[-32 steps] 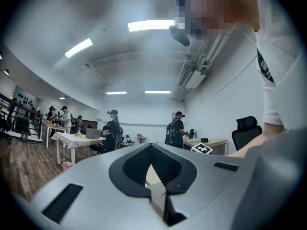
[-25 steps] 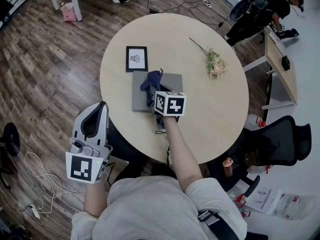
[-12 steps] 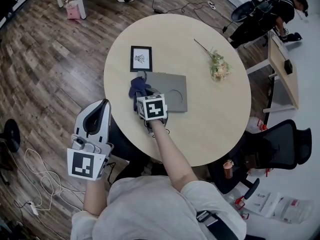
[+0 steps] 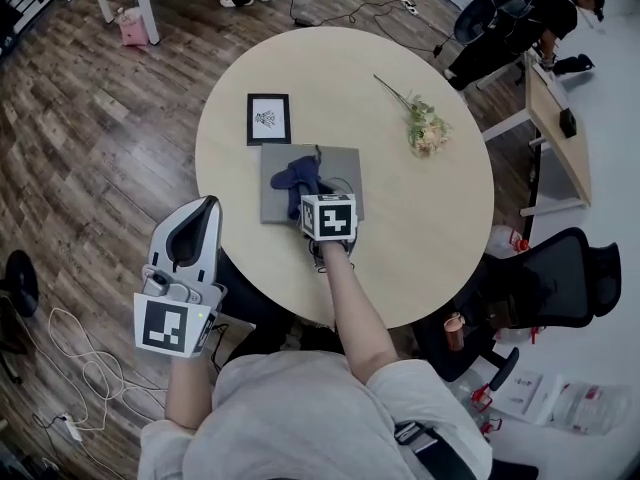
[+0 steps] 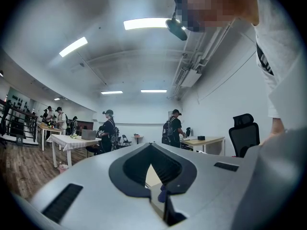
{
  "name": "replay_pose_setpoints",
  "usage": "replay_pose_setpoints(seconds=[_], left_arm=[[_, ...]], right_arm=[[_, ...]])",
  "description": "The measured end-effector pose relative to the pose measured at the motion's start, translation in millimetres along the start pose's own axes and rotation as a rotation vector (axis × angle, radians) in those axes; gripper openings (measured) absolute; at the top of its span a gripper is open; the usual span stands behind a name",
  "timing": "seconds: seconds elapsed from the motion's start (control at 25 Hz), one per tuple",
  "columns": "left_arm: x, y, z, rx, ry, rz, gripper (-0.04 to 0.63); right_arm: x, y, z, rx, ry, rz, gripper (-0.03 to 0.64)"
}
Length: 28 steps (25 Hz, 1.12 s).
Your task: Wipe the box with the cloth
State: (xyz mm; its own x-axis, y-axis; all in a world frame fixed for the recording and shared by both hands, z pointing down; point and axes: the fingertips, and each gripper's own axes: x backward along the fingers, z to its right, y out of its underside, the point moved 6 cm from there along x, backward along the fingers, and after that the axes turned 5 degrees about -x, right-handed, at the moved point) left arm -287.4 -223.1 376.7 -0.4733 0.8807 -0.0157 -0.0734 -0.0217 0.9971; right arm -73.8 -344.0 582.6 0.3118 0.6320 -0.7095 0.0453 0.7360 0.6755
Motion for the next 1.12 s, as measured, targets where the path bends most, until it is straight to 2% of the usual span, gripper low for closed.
replay_pose_setpoints(seconds=[0.2,0.48,0.68,0.8,0.96,1.12], left_arm=[[-6,-3,8,-0.012,0.026,0.016,0.002],[-8,-5,14,-0.004,0.031,0.025,0.002],[-12,-5,21,0.006,0.043,0.018,0.002],[-13,-7,26,-0.002,0.050,0.025,0.002],[-14,-11,30,-0.026,0.058,0.049,0.002],[-12,-11,34,-0.013,0.047,0.024,0.002]], right_arm=[[8,2,13,-0.024,-0.001,0.013,0.094],[25,11,53,-0.056,0.064,0.022,0.091],[43,22,89,-0.070,0.146,0.047,0.091],[49,27,100,-0.085,0.145,0.059,0.091],[54,29,100,-0.045,0.159,0.068,0.091],[59,33,105,-0.030,0.168,0.074,0.091]])
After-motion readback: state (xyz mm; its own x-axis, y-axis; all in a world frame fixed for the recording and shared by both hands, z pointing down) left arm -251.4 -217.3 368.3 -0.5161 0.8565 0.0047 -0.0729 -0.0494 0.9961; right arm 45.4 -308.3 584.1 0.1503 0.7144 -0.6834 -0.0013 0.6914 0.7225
